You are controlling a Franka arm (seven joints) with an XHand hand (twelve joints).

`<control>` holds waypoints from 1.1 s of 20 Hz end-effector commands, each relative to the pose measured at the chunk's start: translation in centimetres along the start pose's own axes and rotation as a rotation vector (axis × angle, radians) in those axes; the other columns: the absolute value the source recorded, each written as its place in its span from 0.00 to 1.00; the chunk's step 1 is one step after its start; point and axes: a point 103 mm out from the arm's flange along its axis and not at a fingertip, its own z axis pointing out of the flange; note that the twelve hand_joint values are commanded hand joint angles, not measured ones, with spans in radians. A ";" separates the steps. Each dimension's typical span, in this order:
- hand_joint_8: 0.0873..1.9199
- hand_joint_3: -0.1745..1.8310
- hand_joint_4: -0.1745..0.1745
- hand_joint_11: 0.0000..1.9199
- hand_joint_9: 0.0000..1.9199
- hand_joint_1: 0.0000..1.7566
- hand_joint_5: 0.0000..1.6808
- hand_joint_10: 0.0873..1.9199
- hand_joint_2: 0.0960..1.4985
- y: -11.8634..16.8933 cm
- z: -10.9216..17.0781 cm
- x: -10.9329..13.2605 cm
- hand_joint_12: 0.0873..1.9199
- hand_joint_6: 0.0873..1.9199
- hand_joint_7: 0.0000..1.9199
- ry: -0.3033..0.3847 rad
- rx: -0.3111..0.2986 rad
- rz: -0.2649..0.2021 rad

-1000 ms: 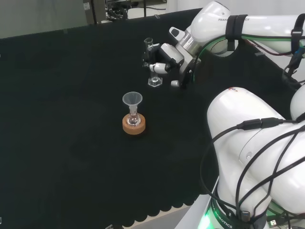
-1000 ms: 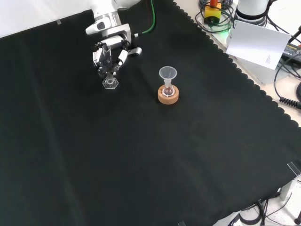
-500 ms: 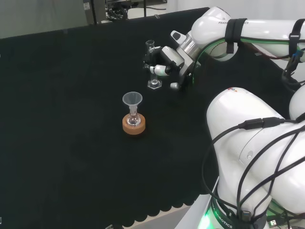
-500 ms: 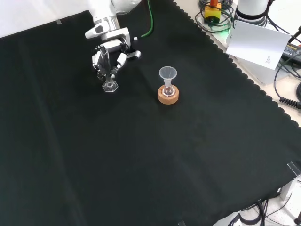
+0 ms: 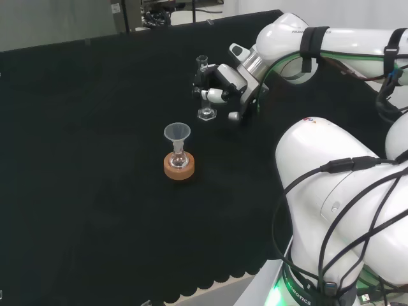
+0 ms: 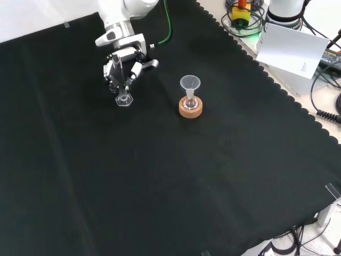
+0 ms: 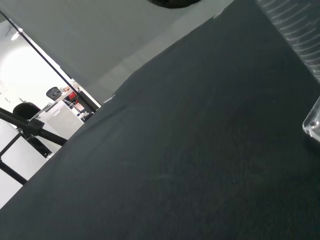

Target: Put the graduated cylinder back on the table.

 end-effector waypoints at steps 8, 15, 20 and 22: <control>0.26 0.12 0.01 0.57 0.69 0.64 0.52 0.00 0.75 0.0 0.5 -0.1 0.43 0.59 0.51 0.046 0.033 -0.006; 0.28 0.08 0.39 0.42 0.63 0.60 0.49 0.00 0.73 -0.1 -0.3 -0.4 0.55 0.47 0.43 0.088 0.064 0.008; 0.28 0.00 0.38 0.36 0.58 0.57 0.43 0.00 0.73 0.1 -0.2 -0.3 0.59 0.36 0.37 0.092 0.074 0.004; 0.28 0.00 0.39 0.34 0.57 0.56 0.42 0.00 0.71 0.1 -0.4 -0.1 0.60 0.35 0.36 0.087 0.079 0.003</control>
